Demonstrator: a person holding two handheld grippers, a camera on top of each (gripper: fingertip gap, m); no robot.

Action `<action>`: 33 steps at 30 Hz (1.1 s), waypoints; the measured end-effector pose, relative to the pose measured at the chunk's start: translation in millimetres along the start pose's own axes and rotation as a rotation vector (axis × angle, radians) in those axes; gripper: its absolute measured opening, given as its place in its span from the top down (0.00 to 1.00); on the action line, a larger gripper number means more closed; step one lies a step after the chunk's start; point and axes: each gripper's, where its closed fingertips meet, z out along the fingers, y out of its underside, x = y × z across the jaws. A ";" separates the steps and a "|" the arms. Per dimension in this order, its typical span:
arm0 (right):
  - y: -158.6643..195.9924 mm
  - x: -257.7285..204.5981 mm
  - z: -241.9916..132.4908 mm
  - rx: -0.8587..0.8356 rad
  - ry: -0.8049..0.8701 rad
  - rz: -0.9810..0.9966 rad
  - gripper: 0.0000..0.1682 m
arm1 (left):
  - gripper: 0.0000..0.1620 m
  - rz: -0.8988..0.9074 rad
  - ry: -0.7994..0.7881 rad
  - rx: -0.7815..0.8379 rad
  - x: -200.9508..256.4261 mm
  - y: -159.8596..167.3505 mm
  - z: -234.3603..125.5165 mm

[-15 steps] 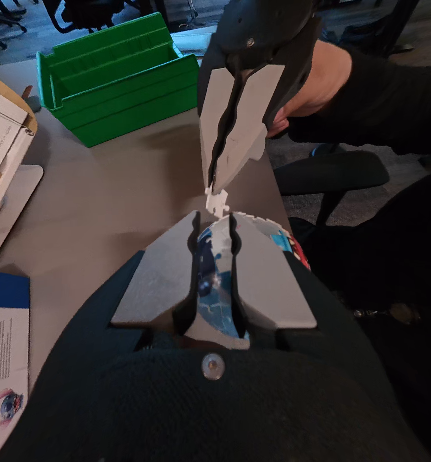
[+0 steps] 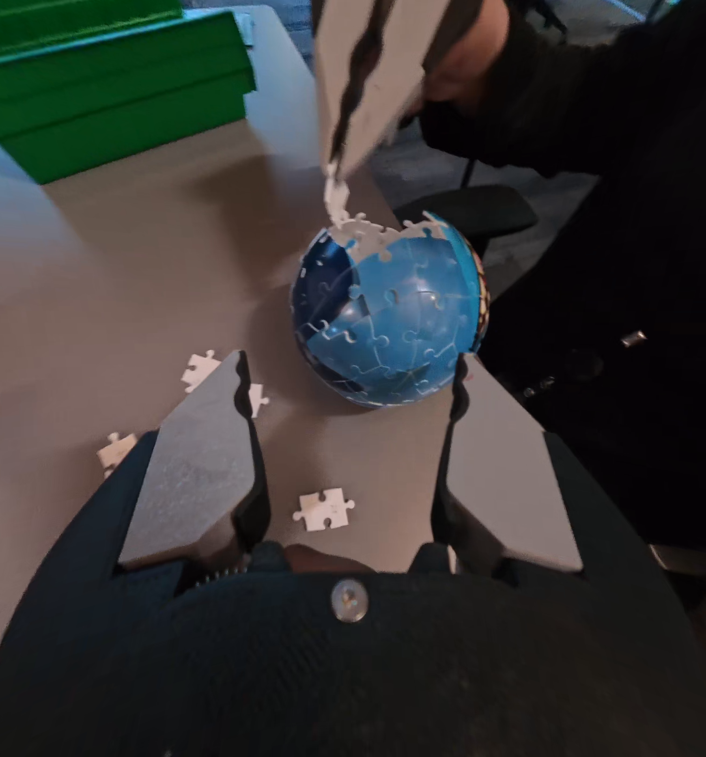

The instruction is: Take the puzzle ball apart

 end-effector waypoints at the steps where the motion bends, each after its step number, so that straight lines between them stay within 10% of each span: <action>1: 0.0 1.8 -1.2 0.010 0.002 0.010 1.00 | 0.39 0.010 0.034 -0.009 4.4 2.4 5.4; 33: -9.7 -14.5 7.8 0.190 0.089 -0.182 1.00 | 0.34 -0.078 0.035 -0.120 51.1 19.0 26.3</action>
